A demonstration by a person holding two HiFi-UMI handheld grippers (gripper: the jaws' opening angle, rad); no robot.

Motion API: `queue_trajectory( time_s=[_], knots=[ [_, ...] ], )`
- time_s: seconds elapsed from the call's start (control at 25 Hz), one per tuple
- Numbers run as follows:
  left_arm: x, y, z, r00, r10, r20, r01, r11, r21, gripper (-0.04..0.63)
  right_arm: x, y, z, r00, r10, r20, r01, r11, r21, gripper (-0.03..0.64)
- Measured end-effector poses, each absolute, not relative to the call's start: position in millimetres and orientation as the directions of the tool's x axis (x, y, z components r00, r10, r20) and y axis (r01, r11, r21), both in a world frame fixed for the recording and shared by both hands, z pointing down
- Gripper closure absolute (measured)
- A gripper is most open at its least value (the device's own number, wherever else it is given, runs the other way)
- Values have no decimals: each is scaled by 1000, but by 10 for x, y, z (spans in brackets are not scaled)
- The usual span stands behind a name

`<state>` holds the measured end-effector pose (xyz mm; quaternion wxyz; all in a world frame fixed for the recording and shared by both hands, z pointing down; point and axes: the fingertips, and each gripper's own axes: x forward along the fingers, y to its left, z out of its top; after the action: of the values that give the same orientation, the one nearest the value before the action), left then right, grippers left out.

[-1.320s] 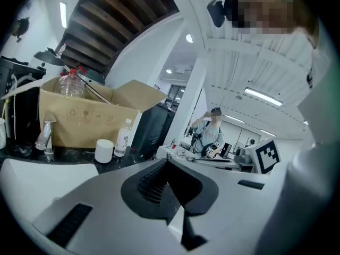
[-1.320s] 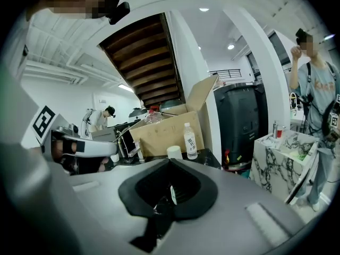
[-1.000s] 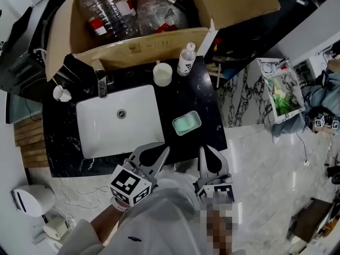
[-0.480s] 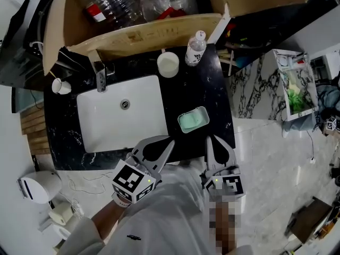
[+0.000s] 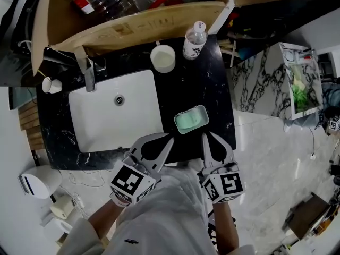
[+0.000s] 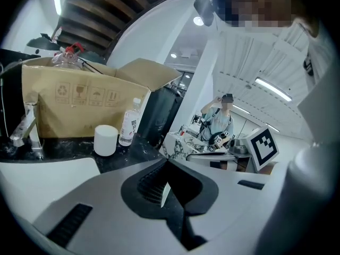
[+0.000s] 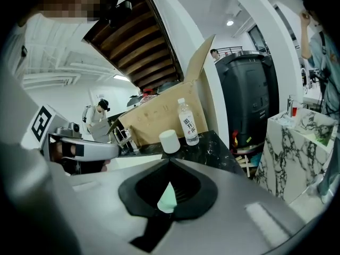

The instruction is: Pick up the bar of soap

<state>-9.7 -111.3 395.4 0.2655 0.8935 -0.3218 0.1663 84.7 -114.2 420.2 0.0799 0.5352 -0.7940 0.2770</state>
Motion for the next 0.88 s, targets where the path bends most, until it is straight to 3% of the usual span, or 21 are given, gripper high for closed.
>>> queue_trajectory(
  time_s=[0.32, 0.6, 0.76, 0.88],
  knots=[
    [5, -1145, 4189, 726, -464, 508, -668, -649, 364, 589, 865, -1198, 4517, -456, -760, 463, -876, 290, -386, 575],
    [32, -1181, 4455, 691, -455, 562, -697, -626, 350, 589, 858, -1241, 4818, -495, -703, 511, -854, 286, -434, 494],
    [26, -1211, 4554, 683, -445, 580, -705, -610, 362, 589, 805, -1257, 4979, -518, -661, 543, -843, 290, -453, 407],
    [21, -1209, 4643, 678, -436, 592, -706, -611, 358, 589, 761, -1272, 5086, -526, -639, 561, -840, 287, -461, 390]
  ],
)
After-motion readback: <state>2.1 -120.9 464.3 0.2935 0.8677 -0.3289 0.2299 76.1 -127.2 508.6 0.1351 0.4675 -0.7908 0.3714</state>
